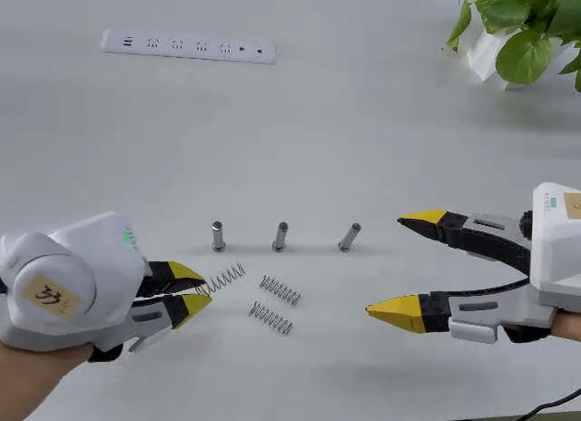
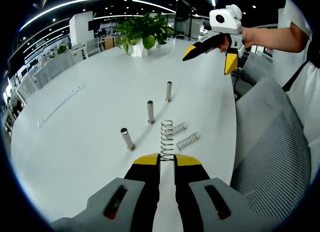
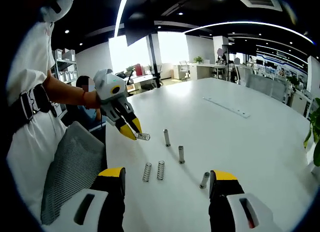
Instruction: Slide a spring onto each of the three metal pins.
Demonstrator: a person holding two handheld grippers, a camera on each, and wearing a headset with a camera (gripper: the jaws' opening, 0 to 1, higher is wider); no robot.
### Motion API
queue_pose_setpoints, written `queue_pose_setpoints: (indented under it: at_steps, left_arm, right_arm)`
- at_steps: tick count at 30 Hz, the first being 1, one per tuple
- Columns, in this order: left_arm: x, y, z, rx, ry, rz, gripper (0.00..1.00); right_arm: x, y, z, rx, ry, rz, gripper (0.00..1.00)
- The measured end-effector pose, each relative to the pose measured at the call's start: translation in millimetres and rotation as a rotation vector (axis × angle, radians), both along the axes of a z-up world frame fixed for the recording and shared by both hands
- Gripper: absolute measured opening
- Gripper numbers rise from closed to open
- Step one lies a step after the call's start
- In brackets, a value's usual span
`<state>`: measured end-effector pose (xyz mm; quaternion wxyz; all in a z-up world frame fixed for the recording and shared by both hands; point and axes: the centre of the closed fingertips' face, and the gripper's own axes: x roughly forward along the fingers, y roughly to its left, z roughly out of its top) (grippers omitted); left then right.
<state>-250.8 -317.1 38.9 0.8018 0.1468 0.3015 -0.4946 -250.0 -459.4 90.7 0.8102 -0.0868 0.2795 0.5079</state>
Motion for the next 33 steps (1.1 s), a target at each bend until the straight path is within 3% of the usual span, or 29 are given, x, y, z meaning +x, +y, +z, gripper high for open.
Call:
queue_pose_setpoints:
  at_steps: [3, 5, 16, 26, 33]
  left_arm:
    - [-0.4, -6.5, 12.1, -0.055, -0.020, -0.003, 0.07]
    - [-1.2, -11.0, 19.2, -0.093, -0.028, -0.008, 0.07]
    - [-2.6, -26.2, 47.7, -0.217, -0.066, -0.035, 0.07]
    - [-7.1, -37.2, 66.2, -0.299, -0.076, -0.048, 0.07]
    - [-6.6, -41.7, 73.8, -0.333, -0.081, -0.049, 0.07]
  right_arm:
    - [-2.3, 18.7, 8.9, 0.024, -0.007, 0.037, 0.63]
    - [-4.4, 27.9, 12.4, 0.045, 0.023, 0.046, 0.59]
    - [3.1, 69.9, 35.2, 0.195, 0.071, 0.044, 0.39]
    - [5.3, 84.6, 43.0, 0.304, 0.142, 0.009, 0.26]
    - [4.3, 84.9, 45.4, 0.336, 0.174, 0.006, 0.19]
